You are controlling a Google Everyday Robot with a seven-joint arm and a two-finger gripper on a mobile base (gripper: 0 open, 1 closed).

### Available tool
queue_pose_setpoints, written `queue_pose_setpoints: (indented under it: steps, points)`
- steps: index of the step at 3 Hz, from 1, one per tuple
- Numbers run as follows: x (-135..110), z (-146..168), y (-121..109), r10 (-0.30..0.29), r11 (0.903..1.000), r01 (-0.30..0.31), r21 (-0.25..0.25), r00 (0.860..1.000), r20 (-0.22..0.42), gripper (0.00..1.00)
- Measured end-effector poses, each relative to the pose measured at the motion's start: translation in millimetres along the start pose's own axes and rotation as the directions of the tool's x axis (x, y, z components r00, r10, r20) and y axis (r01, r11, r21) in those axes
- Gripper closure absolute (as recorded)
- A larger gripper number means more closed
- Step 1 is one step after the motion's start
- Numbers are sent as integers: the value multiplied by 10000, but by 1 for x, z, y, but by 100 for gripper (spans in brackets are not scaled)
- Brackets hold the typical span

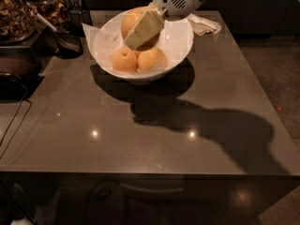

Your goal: Pick orange from white bowl

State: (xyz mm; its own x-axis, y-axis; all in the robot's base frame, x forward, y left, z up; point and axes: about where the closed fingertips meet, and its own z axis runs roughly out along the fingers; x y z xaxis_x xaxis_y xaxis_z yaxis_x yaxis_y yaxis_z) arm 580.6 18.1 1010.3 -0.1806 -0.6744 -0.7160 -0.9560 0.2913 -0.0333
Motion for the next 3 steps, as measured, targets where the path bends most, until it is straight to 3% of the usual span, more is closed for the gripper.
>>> queue_pose_setpoints:
  steps: [2,3]
  points:
    - [3,-16,63,628,9974,-645,324,9967,516,100]
    - [9,-21,68,741,9962,-756,436,9966,354,100]
